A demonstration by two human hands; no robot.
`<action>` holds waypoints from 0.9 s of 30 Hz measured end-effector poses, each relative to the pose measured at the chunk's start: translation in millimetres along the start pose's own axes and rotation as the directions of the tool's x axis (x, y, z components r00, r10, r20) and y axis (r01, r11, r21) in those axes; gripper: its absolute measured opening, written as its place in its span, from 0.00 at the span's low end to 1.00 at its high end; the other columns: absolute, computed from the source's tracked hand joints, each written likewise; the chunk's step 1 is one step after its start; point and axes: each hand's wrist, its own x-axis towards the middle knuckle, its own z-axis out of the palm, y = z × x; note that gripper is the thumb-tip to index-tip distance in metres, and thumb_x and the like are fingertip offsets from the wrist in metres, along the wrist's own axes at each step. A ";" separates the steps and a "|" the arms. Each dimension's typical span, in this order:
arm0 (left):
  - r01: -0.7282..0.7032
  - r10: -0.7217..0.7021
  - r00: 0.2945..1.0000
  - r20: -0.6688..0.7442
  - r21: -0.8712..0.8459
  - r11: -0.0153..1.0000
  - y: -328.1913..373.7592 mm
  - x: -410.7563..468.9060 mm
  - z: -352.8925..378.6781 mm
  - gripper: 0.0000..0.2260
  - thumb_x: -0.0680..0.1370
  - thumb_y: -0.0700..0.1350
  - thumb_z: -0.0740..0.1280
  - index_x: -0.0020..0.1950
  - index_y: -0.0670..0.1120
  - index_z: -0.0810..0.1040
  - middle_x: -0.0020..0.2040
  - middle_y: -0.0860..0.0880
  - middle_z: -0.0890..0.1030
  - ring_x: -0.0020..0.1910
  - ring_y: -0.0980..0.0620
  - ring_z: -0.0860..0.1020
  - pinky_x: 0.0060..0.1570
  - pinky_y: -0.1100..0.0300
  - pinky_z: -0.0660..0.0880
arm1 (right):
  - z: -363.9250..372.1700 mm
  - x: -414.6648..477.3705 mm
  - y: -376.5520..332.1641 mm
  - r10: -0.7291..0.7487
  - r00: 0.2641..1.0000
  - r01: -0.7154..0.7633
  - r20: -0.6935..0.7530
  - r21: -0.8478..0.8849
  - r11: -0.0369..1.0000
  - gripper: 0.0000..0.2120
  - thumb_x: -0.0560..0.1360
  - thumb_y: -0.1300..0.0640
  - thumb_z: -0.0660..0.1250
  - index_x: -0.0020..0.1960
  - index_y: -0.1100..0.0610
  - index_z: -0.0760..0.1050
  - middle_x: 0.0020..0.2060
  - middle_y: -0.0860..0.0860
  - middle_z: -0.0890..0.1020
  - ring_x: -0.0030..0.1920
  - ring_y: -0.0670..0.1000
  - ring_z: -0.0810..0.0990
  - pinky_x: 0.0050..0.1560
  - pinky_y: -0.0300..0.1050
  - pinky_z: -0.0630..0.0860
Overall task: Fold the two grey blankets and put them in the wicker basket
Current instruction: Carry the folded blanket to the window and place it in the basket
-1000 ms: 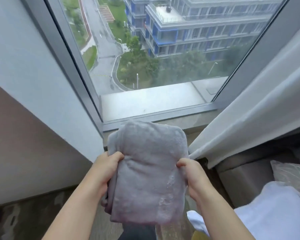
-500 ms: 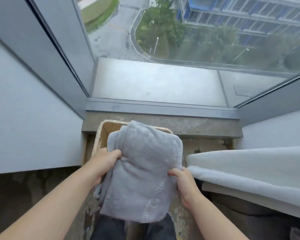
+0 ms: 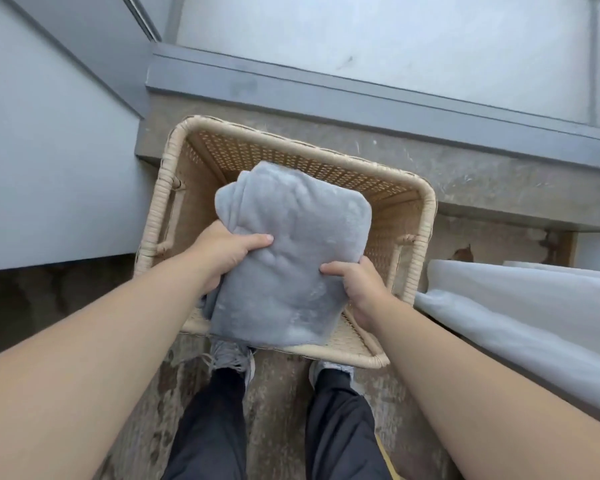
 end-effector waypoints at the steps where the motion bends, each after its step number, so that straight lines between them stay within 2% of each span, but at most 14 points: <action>1: 0.012 -0.012 1.000 -0.008 -0.010 1.000 -9.1 10.9 -0.4 0.19 0.66 0.47 0.78 0.55 0.47 0.81 0.49 0.49 0.84 0.49 0.50 0.82 0.48 0.57 0.78 | 1.9 9.5 5.5 0.010 1.000 -0.010 -0.002 -0.005 1.000 0.21 0.65 0.65 0.73 0.56 0.57 0.73 0.49 0.52 0.83 0.49 0.53 0.83 0.48 0.49 0.80; 3: 0.024 -0.024 0.999 -0.030 -0.017 1.000 -24.8 31.8 -2.3 0.15 0.67 0.47 0.77 0.52 0.48 0.81 0.47 0.50 0.85 0.46 0.52 0.83 0.41 0.60 0.77 | 7.0 26.3 12.9 0.027 1.000 -0.027 -0.004 -0.008 1.000 0.20 0.65 0.65 0.73 0.55 0.56 0.74 0.48 0.52 0.84 0.47 0.52 0.84 0.43 0.47 0.79; 5: 0.023 -0.024 0.999 -0.042 -0.023 0.999 -36.1 52.1 -3.7 0.14 0.68 0.47 0.76 0.52 0.49 0.81 0.46 0.51 0.85 0.44 0.52 0.83 0.38 0.61 0.77 | 12.5 42.5 17.2 0.036 0.999 -0.036 -0.001 -0.021 0.999 0.21 0.64 0.65 0.74 0.56 0.57 0.74 0.49 0.52 0.84 0.48 0.54 0.84 0.47 0.50 0.80; 7: 0.029 -0.030 0.998 -0.053 -0.025 0.999 -44.4 71.6 -4.4 0.16 0.68 0.47 0.75 0.54 0.49 0.81 0.47 0.51 0.84 0.46 0.52 0.83 0.40 0.60 0.76 | 18.5 57.6 18.5 0.040 0.999 -0.041 -0.007 -0.041 0.998 0.23 0.64 0.65 0.74 0.58 0.57 0.73 0.51 0.53 0.84 0.50 0.55 0.83 0.51 0.52 0.80; 10: 0.014 -0.015 0.998 -0.066 -0.020 1.000 -55.8 100.0 -5.0 0.18 0.69 0.45 0.75 0.58 0.49 0.79 0.49 0.52 0.83 0.47 0.54 0.81 0.43 0.61 0.75 | 29.4 81.0 18.8 0.031 0.999 -0.035 -0.033 -0.115 0.993 0.23 0.66 0.65 0.73 0.58 0.56 0.71 0.49 0.49 0.81 0.46 0.49 0.80 0.39 0.43 0.75; 12: -0.004 0.004 0.998 -0.063 -0.014 1.000 -63.4 119.9 -3.5 0.17 0.70 0.44 0.74 0.57 0.50 0.78 0.47 0.55 0.81 0.44 0.59 0.79 0.38 0.65 0.73 | 35.8 99.8 21.7 0.041 0.998 -0.046 -0.043 -0.137 0.990 0.22 0.67 0.65 0.72 0.58 0.55 0.70 0.45 0.46 0.79 0.42 0.45 0.77 0.33 0.39 0.70; 14: -0.006 0.005 0.998 -0.063 -0.016 1.000 -70.7 140.6 -2.4 0.16 0.70 0.43 0.73 0.57 0.51 0.78 0.44 0.57 0.80 0.41 0.62 0.78 0.33 0.68 0.73 | 43.8 119.6 26.5 0.054 0.997 -0.063 -0.063 -0.155 0.986 0.21 0.68 0.64 0.72 0.57 0.55 0.70 0.45 0.47 0.79 0.42 0.45 0.77 0.34 0.39 0.71; 16: -0.005 0.006 0.998 -0.061 0.013 1.000 -81.5 162.9 -1.8 0.18 0.71 0.44 0.73 0.60 0.50 0.76 0.47 0.57 0.79 0.44 0.59 0.77 0.39 0.68 0.71 | 51.4 140.9 34.3 0.066 0.995 -0.078 -0.075 -0.159 0.984 0.21 0.67 0.65 0.72 0.57 0.55 0.70 0.49 0.50 0.80 0.44 0.48 0.79 0.36 0.41 0.73; 19: -0.010 0.019 0.997 -0.071 0.114 0.993 -98.6 195.0 3.5 0.24 0.71 0.46 0.74 0.66 0.48 0.74 0.58 0.50 0.78 0.54 0.52 0.76 0.52 0.64 0.68 | 57.6 170.4 45.0 0.072 0.991 -0.089 -0.109 -0.162 0.983 0.22 0.66 0.66 0.72 0.57 0.55 0.71 0.51 0.52 0.81 0.46 0.52 0.81 0.38 0.43 0.75; 22: -0.044 0.065 0.994 -0.087 0.219 0.975 -109.6 221.1 13.7 0.28 0.72 0.47 0.74 0.70 0.46 0.70 0.66 0.47 0.75 0.63 0.50 0.73 0.56 0.65 0.65 | 54.2 192.2 50.8 0.070 0.987 -0.098 -0.144 -0.199 0.975 0.21 0.66 0.65 0.71 0.57 0.55 0.70 0.47 0.49 0.80 0.45 0.51 0.80 0.38 0.44 0.75; 25: -0.017 0.064 0.991 -0.117 0.370 0.929 -113.1 231.8 21.9 0.33 0.72 0.51 0.73 0.73 0.43 0.65 0.70 0.45 0.71 0.68 0.46 0.70 0.61 0.63 0.65 | 52.2 201.6 52.6 -0.066 0.987 -0.003 -0.149 -0.423 0.906 0.10 0.68 0.63 0.71 0.45 0.53 0.74 0.39 0.46 0.80 0.43 0.50 0.80 0.39 0.42 0.75; 26: 0.007 0.065 0.984 -0.166 0.401 0.916 -112.9 230.0 24.0 0.35 0.72 0.52 0.73 0.73 0.42 0.63 0.71 0.44 0.70 0.69 0.45 0.69 0.64 0.60 0.65 | 54.1 200.8 53.1 -0.133 0.981 0.039 -0.143 -0.524 0.851 0.08 0.68 0.62 0.70 0.45 0.53 0.75 0.39 0.47 0.81 0.45 0.51 0.80 0.39 0.41 0.75; 27: 0.024 0.082 0.970 -0.228 0.426 0.905 -111.8 224.9 26.6 0.37 0.72 0.53 0.73 0.74 0.41 0.60 0.71 0.42 0.68 0.69 0.43 0.68 0.65 0.56 0.65 | 57.3 198.9 54.1 -0.191 0.972 0.068 -0.137 -0.614 0.787 0.10 0.69 0.60 0.69 0.50 0.55 0.76 0.44 0.50 0.81 0.48 0.53 0.80 0.41 0.41 0.75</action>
